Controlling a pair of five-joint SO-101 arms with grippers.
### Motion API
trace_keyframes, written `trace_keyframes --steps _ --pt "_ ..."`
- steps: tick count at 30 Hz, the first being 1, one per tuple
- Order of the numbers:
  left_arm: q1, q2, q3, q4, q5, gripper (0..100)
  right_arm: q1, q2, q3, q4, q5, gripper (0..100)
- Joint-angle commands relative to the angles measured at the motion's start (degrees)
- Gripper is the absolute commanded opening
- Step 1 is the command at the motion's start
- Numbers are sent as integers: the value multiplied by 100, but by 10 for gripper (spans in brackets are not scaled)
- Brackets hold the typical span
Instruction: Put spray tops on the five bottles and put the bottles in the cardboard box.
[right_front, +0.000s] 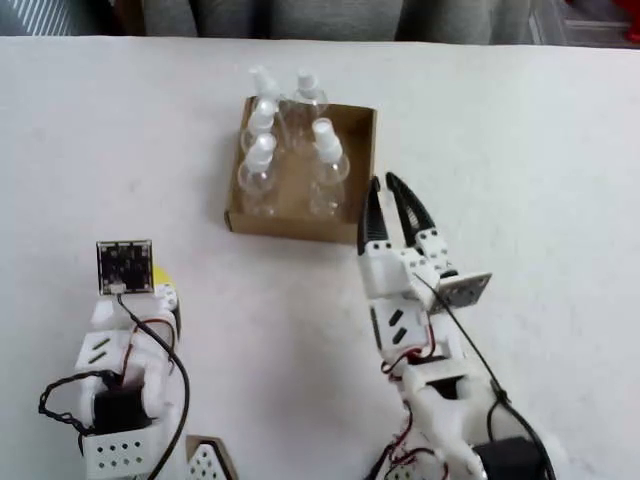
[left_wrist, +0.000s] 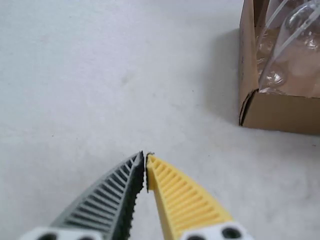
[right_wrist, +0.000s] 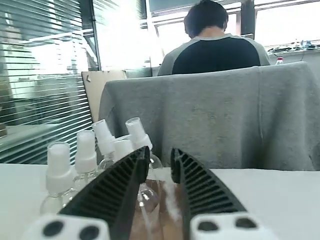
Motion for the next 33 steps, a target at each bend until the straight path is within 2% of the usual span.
trace_keyframes --steps 1,8,18,25,29,33 --pt "-57 -57 -18 0 -26 20 347 -1042 79 945 -35 20" --pt "-57 -57 -18 9 -26 20 479 -3363 70 3609 -44 15" --pt "-48 -57 -18 9 -26 20 479 -7802 35 8769 -44 16" --pt "-31 -57 -18 105 -35 20 989 -7433 -589 10774 -53 16" --pt "400 -57 -18 554 -44 20 980 -7723 -607 12119 -53 16" --pt "646 -57 -18 782 -44 20 1007 -7670 -651 12989 -53 16"
